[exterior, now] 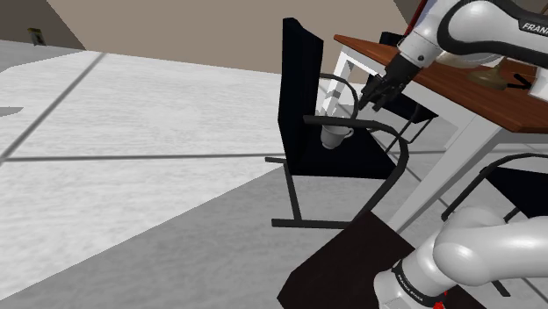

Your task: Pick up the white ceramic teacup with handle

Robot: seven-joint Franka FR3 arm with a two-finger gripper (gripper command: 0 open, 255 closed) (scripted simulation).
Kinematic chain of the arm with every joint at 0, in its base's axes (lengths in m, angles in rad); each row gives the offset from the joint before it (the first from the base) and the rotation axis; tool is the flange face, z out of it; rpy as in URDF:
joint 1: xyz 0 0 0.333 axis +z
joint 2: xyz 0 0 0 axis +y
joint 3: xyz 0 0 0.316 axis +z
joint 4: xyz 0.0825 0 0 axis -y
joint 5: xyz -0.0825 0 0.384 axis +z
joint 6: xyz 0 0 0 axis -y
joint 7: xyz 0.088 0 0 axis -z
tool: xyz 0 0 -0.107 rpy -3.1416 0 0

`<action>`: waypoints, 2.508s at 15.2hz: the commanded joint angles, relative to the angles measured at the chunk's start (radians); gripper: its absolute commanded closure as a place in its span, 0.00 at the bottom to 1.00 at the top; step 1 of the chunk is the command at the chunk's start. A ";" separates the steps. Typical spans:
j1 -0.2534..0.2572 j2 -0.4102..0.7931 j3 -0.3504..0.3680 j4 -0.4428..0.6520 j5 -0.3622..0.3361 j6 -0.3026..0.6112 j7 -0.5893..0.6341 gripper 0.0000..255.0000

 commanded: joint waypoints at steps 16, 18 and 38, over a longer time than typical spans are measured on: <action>-0.016 0.589 -0.266 0.253 0.076 0.109 -0.394 0.00; -0.026 0.672 -0.284 0.305 0.102 0.106 -0.442 0.00; -0.036 0.749 -0.290 0.268 0.138 0.197 -0.493 1.00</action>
